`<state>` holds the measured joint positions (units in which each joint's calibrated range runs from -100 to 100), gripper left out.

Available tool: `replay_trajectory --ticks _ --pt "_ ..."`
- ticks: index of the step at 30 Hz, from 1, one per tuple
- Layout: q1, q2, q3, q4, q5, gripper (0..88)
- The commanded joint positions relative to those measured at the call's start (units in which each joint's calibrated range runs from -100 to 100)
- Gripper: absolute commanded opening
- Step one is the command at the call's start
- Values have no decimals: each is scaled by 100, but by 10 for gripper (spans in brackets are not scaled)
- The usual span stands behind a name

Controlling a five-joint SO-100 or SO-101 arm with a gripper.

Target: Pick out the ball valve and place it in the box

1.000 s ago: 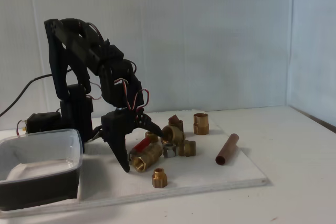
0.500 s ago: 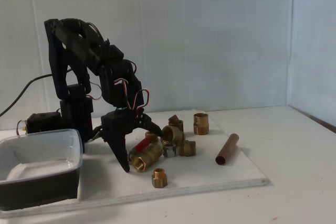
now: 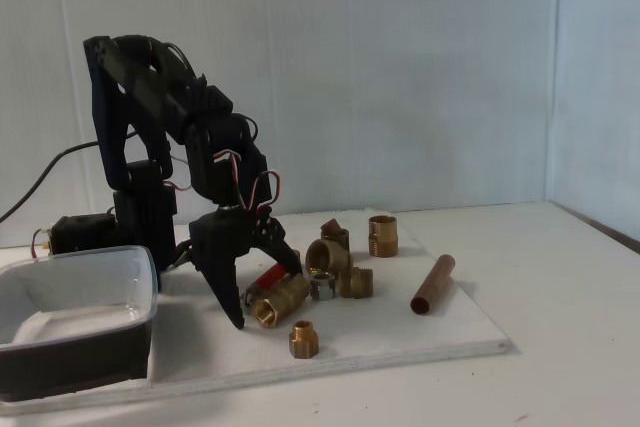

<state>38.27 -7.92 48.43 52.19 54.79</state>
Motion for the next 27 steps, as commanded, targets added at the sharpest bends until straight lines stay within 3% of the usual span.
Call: replay_trajectory --ticks 1,22,27 --pt "55 -35 12 -23 -3 402" --pt "55 -35 12 -23 -13 392" --pt "55 -35 12 -23 -3 304"
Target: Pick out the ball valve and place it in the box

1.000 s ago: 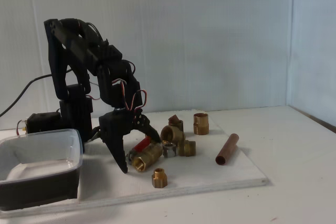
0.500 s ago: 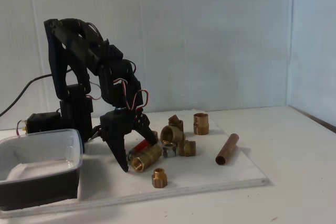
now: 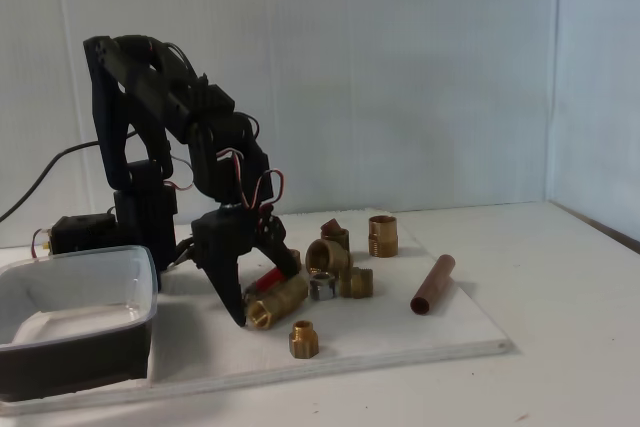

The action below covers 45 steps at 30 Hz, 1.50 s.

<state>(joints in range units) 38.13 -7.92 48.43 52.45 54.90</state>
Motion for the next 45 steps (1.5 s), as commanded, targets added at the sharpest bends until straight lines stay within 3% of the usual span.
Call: replay_trajectory --ticks 1,22,28,45 --pt "69 -35 12 -49 -13 294" --pt "55 -43 102 -49 -34 283" --pt "55 -43 102 -49 -13 133" --pt "55 -43 102 -49 -39 121"
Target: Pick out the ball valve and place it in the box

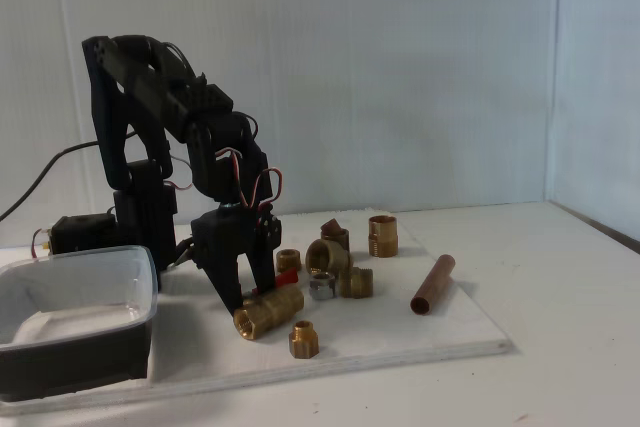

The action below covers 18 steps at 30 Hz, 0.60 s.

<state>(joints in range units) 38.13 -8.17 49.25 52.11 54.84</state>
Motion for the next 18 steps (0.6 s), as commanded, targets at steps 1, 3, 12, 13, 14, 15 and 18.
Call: replay_trajectory --ticks 1,3,12,13,14,15,18 --pt "55 -18 21 -15 -34 121" --pt "55 -18 21 -15 -34 121" --pt "55 -9 30 -15 -8 55" --pt "55 -9 30 -15 -8 56" --pt "55 -9 30 -15 -19 56" --pt "55 -9 30 -15 -24 56" --pt "55 -9 21 -15 -34 56"
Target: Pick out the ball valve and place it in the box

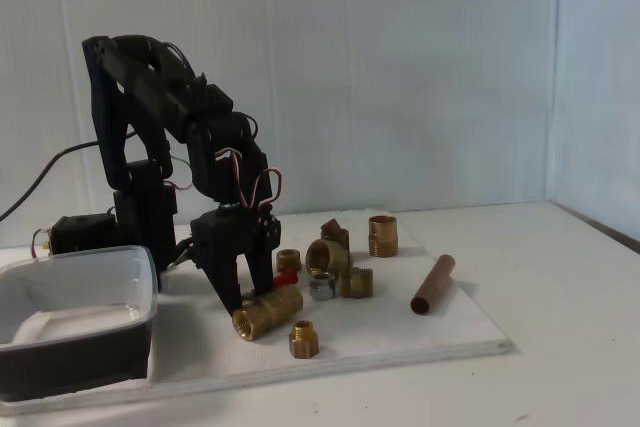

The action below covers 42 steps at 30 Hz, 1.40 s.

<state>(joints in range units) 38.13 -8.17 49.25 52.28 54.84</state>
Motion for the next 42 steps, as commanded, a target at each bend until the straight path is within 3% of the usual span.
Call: replay_trajectory --ticks 1,10,23,37,42 --pt "55 -9 21 -32 -34 56" --pt "18 -119 -214 54 -39 55" --pt "10 -102 -1893 2069 -39 55" --pt "3 -111 -2479 2405 -39 56" --pt "-63 -111 -2921 3007 -39 56"
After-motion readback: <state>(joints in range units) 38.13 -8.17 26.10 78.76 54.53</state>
